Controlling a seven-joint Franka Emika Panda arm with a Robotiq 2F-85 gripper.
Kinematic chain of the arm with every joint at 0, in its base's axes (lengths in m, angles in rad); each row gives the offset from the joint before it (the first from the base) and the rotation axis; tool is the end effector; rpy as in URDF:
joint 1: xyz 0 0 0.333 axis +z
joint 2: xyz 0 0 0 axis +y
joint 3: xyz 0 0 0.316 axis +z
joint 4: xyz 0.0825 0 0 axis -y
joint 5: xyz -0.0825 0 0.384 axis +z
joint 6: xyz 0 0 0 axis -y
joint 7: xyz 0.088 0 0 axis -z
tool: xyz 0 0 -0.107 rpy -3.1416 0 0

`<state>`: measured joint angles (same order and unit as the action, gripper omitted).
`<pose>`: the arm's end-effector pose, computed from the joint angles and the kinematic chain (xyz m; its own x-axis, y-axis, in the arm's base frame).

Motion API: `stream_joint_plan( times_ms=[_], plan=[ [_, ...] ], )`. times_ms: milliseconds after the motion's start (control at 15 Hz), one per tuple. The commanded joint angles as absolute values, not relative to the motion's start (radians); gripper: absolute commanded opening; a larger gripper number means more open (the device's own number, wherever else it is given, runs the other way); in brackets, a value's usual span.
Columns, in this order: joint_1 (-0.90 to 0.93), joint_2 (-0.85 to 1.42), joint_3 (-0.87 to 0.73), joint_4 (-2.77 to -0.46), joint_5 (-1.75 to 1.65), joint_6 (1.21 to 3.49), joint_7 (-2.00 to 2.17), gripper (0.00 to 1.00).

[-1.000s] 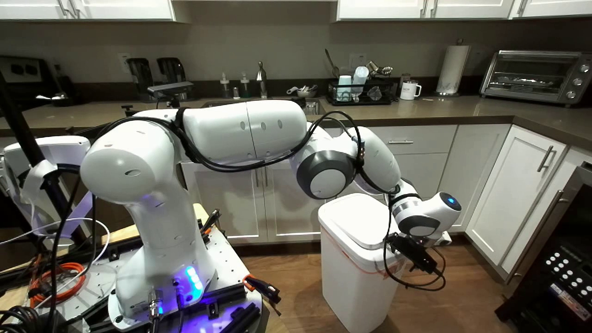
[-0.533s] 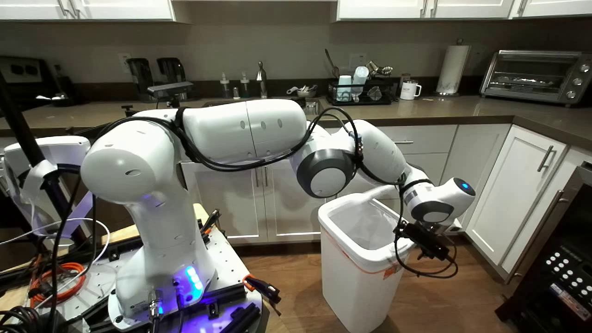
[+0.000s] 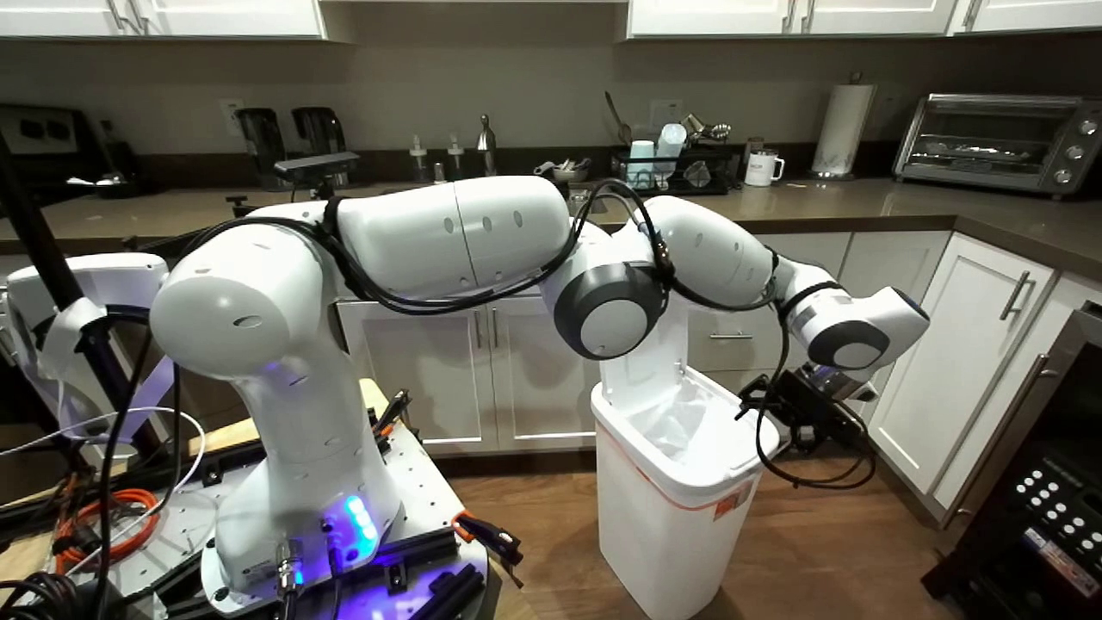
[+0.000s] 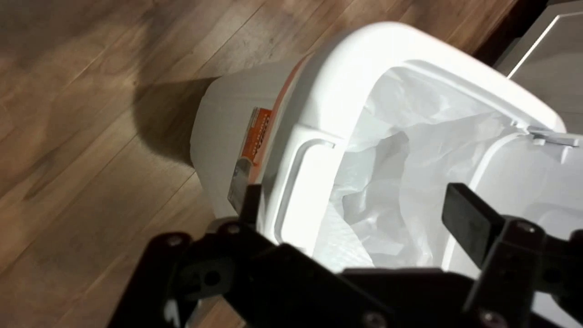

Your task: Open the lid of the dustbin

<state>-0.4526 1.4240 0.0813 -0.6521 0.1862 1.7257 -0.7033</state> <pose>0.6928 -0.2832 0.0572 0.9659 0.2349 -0.1086 0.1723 -0.8969 -0.4074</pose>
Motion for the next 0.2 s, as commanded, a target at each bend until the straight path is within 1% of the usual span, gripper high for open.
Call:
stream_joint_plan(
  times_ms=[0,133],
  plan=[
    [-0.460,1.420,0.074,-0.637,0.186,1.676,-0.703,1.00],
    [-0.478,1.413,0.069,-0.620,0.186,1.623,-0.703,1.00]
  ],
)
